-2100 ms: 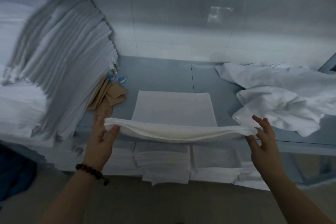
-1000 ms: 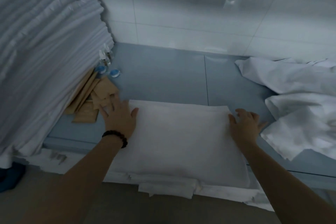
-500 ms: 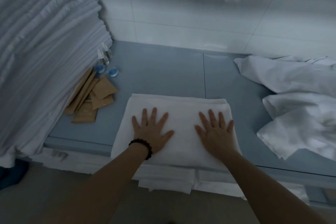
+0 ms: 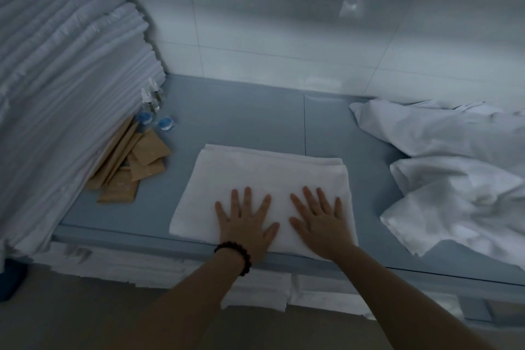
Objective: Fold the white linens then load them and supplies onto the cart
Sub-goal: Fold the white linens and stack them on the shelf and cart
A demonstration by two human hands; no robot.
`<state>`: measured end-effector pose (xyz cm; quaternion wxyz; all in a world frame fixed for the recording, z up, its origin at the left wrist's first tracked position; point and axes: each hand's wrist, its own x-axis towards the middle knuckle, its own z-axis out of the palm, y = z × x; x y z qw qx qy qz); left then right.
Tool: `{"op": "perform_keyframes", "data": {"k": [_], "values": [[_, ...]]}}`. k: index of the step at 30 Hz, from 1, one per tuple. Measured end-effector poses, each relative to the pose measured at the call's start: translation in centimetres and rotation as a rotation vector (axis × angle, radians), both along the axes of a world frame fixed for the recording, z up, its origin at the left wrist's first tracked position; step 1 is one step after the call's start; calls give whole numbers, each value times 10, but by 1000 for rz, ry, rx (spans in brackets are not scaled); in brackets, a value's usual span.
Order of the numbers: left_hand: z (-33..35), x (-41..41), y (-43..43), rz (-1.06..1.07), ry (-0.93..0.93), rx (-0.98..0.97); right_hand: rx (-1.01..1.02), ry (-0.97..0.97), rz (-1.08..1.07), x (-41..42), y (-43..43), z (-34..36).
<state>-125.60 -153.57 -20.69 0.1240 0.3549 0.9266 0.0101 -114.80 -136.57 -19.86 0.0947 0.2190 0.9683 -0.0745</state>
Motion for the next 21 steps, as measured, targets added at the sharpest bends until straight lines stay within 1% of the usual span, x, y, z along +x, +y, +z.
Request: {"op": "perform_keyframes", "data": {"k": [3,5,6,8,10,12,14,15,17,19,21], "values": [[3,-31,4,-161,-2,-1,-54,-5,-159,4,-20,-2],[10,-53,9,-243,2,-55,-99,-1,-272,4,-43,-1],[14,-61,12,-249,24,-93,-116,0,-306,4,-55,1],[21,-64,18,-184,77,-130,-153,-11,-326,5,-73,10],[27,-50,21,-77,96,-75,-212,-55,-302,5,-80,21],[32,-26,19,19,65,22,-271,-68,-266,5,-73,33],[33,1,14,92,1,92,-346,48,-290,4,-55,42],[32,16,12,113,-29,101,-338,120,-295,5,-44,45],[29,41,9,138,-64,93,-195,189,-218,6,-18,45],[23,58,11,163,-84,89,-104,141,-82,9,4,37],[17,66,14,191,-78,90,-62,20,50,12,17,26]]}}
